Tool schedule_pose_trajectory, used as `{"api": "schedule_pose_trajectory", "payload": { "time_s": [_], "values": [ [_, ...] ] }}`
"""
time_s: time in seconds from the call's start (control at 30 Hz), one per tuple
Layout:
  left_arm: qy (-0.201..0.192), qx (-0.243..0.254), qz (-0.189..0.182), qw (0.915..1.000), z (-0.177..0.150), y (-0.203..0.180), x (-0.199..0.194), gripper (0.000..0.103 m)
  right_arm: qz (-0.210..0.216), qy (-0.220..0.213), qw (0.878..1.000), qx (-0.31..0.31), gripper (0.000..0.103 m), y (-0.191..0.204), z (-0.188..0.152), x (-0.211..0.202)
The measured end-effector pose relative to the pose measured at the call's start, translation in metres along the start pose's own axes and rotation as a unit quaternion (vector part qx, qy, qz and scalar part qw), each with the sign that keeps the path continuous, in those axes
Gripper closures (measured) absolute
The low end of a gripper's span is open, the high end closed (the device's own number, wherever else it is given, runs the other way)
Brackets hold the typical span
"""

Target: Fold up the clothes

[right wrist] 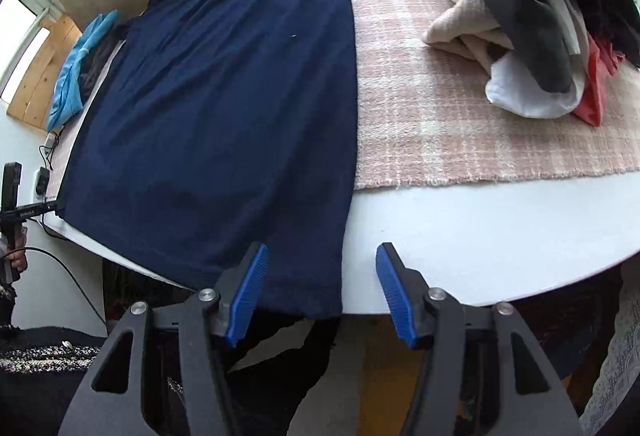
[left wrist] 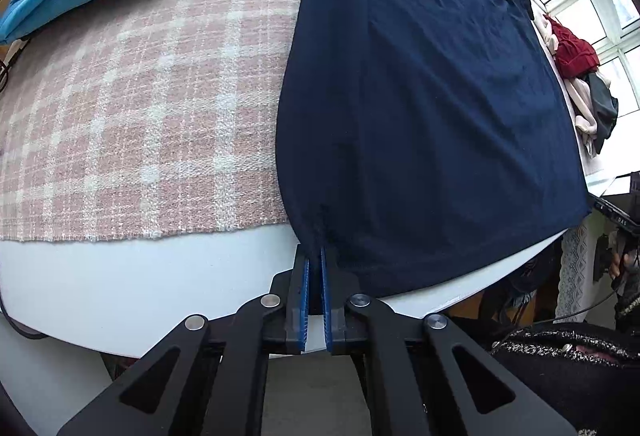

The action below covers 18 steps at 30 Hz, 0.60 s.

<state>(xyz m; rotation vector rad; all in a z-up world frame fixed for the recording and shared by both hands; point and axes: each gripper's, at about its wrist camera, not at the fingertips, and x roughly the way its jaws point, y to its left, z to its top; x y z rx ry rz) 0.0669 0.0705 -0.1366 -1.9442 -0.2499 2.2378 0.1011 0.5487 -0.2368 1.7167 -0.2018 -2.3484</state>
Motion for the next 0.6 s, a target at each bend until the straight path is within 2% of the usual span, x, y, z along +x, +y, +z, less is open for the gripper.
{"api": "schedule_pose_trajectory", "payload": {
  "time_s": [0.07, 0.1, 0.13, 0.27, 0.4, 0.5, 0.6],
  "values": [
    [-0.006, -0.002, -0.003, 1.0000, 0.000, -0.001, -0.003, 0.099, -0.009, 0.001, 1.000, -0.012, 0.059, 0.004, 0.000, 0.002],
    [-0.009, -0.002, -0.003, 1.0000, 0.000, -0.002, -0.005, 0.099, -0.015, 0.002, 1.000, -0.017, 0.089, 0.005, 0.000, 0.003],
    [-0.012, -0.002, -0.004, 0.9999, 0.001, -0.003, -0.007, 0.099, -0.018, 0.002, 1.000, -0.020, 0.100, 0.007, 0.001, 0.003],
    [-0.031, 0.002, -0.008, 0.9995, 0.001, -0.010, -0.025, 0.099, 0.015, -0.004, 1.000, -0.019, 0.100, 0.010, 0.008, -0.004],
    [-0.057, -0.004, -0.008, 0.9983, -0.010, -0.008, -0.051, 0.100, 0.014, -0.038, 0.998, -0.045, 0.100, 0.018, 0.009, -0.053],
    [-0.076, -0.008, -0.015, 0.9969, -0.014, -0.004, -0.058, 0.100, 0.025, -0.066, 0.997, -0.031, 0.100, 0.009, 0.008, -0.093],
    [-0.072, -0.003, -0.021, 0.9972, -0.019, -0.010, -0.048, 0.100, 0.001, -0.064, 0.998, -0.021, 0.100, -0.001, 0.001, -0.106]
  ]
}}
